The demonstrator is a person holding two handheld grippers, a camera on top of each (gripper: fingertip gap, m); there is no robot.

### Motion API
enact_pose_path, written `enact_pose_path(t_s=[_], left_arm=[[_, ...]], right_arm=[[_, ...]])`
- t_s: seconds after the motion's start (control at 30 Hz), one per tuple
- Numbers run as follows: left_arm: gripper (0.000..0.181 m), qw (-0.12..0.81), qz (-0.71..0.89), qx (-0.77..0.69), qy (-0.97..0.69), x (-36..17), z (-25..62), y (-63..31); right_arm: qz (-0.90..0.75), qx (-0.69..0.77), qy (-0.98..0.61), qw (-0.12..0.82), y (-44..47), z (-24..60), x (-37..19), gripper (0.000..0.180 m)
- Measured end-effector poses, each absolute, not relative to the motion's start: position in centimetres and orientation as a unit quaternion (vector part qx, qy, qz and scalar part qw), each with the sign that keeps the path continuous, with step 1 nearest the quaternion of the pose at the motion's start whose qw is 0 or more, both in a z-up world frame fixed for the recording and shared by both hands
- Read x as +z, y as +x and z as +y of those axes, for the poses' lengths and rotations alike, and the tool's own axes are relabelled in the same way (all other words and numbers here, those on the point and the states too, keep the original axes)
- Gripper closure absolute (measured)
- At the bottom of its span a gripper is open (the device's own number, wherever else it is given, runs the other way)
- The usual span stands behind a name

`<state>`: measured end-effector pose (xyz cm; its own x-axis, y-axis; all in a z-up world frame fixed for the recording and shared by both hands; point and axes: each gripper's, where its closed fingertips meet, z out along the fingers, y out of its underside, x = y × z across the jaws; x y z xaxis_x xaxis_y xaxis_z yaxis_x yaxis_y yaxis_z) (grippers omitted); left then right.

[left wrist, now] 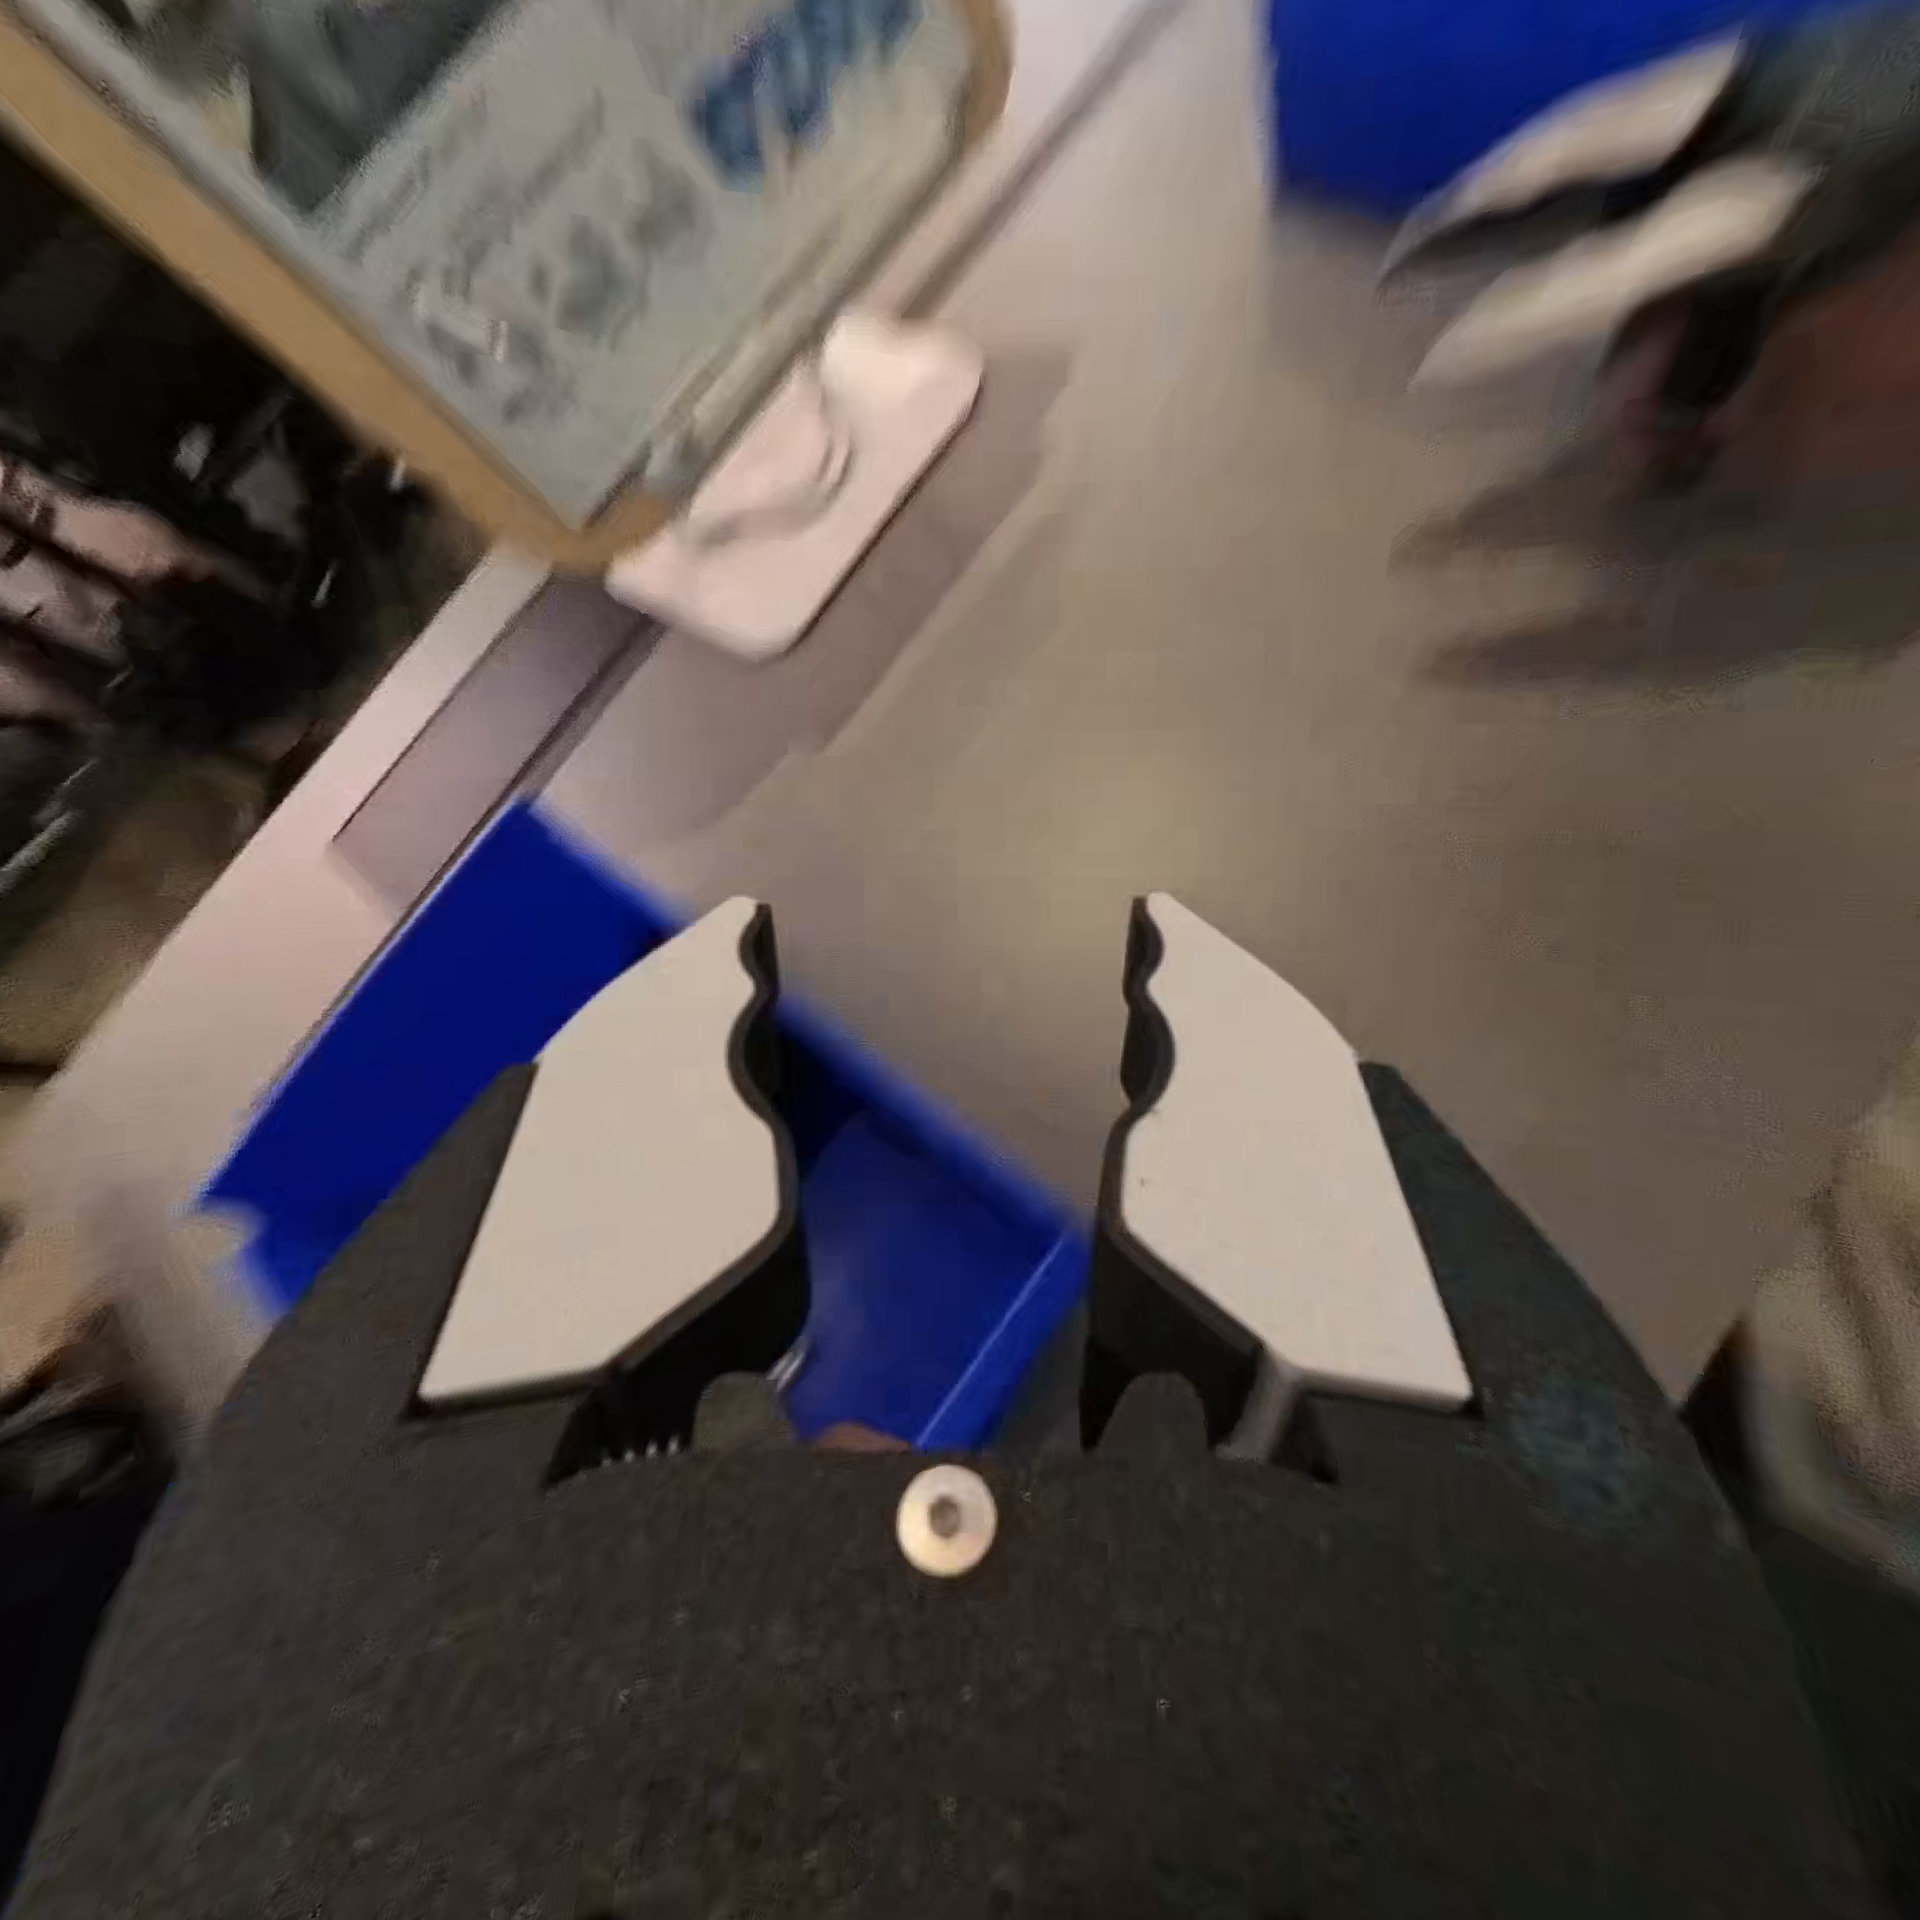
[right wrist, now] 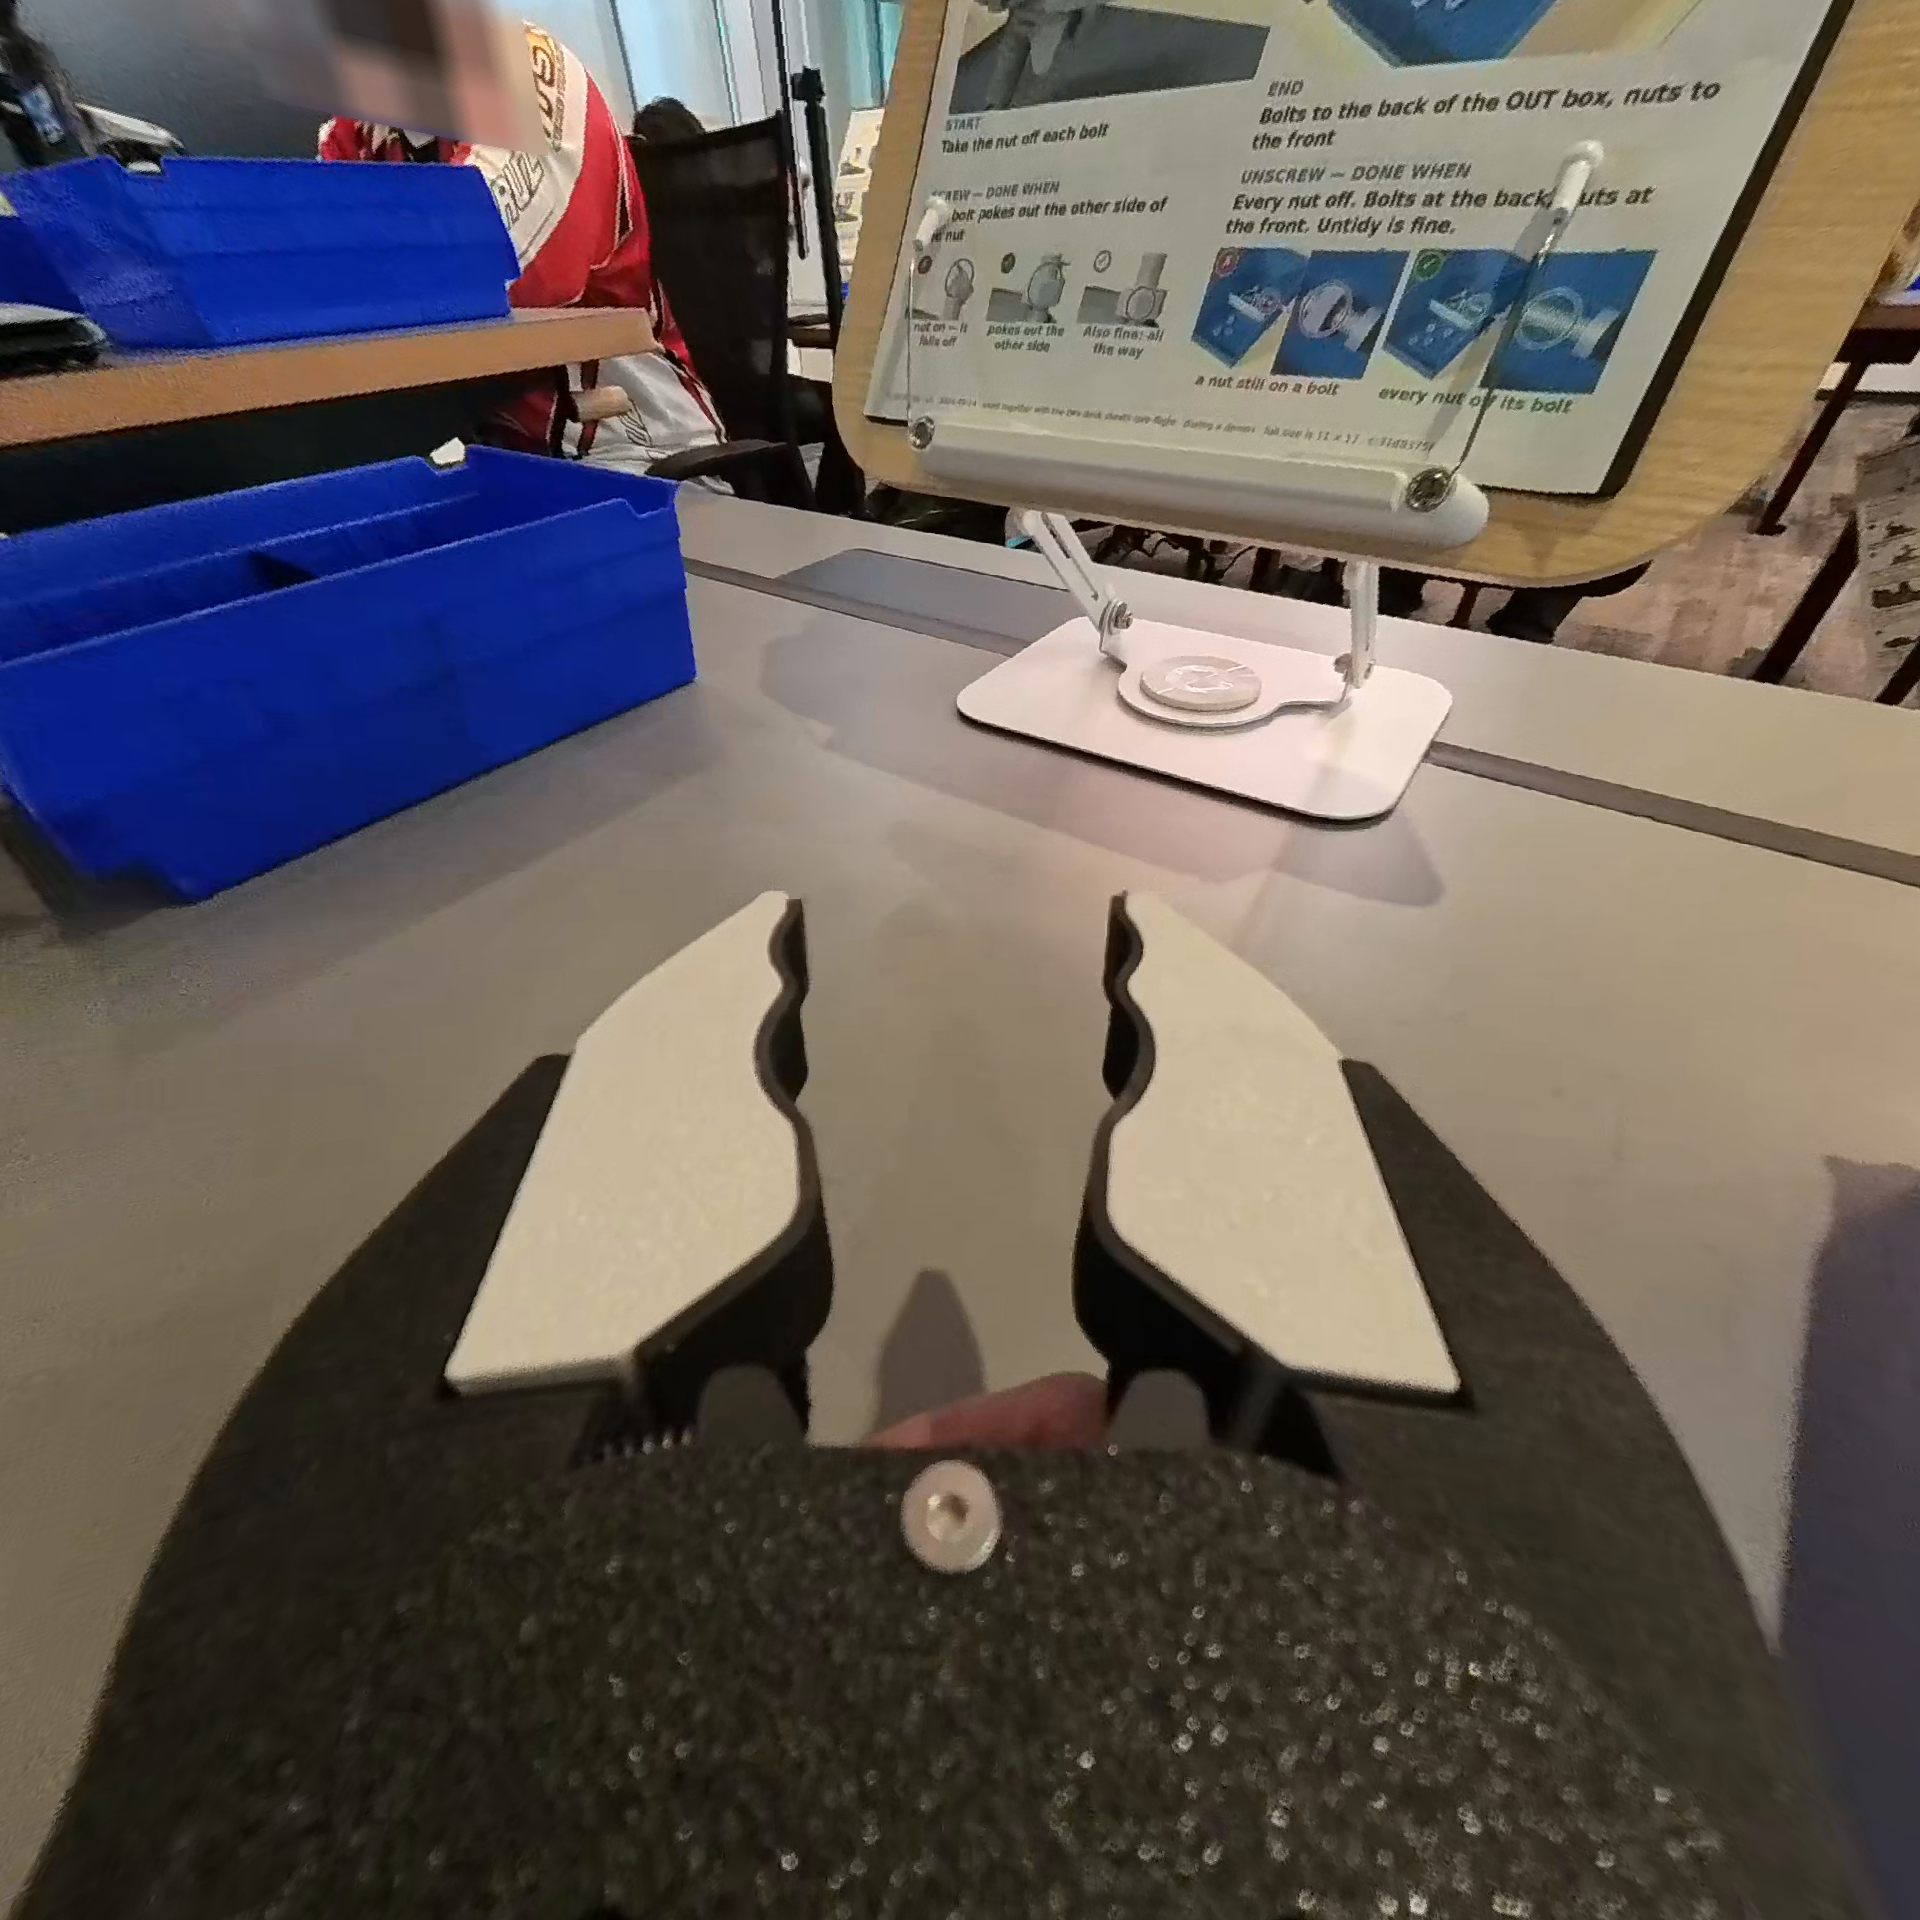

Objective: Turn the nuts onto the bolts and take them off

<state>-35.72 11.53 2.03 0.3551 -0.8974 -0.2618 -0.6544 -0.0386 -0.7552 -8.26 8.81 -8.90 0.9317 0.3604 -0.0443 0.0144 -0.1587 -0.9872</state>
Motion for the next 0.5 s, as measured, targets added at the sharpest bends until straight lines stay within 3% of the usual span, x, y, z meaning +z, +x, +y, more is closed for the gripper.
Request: enact_pose_path(t_s=[0.1,0.3,0.5], left_arm=[[0.117,0.317,0.598,-0.024,-0.736,-1.5,15.0,-42.3],[0.122,0.101,0.625,0.053,-0.772,-12.3,18.5,-49.2],[0.13,0.048,0.609,0.044,-0.79,-16.7,19.6,-51.1]], right_arm=[[-0.132,0.138,-0.751,0.632,-8.6,8.8,-9.0,0.125],[-0.148,0.124,-0.752,0.631,-8.9,8.7,-9.3,0.126],[-0.15,0.129,-0.752,0.628,-9.1,8.7,-9.3,0.127]])
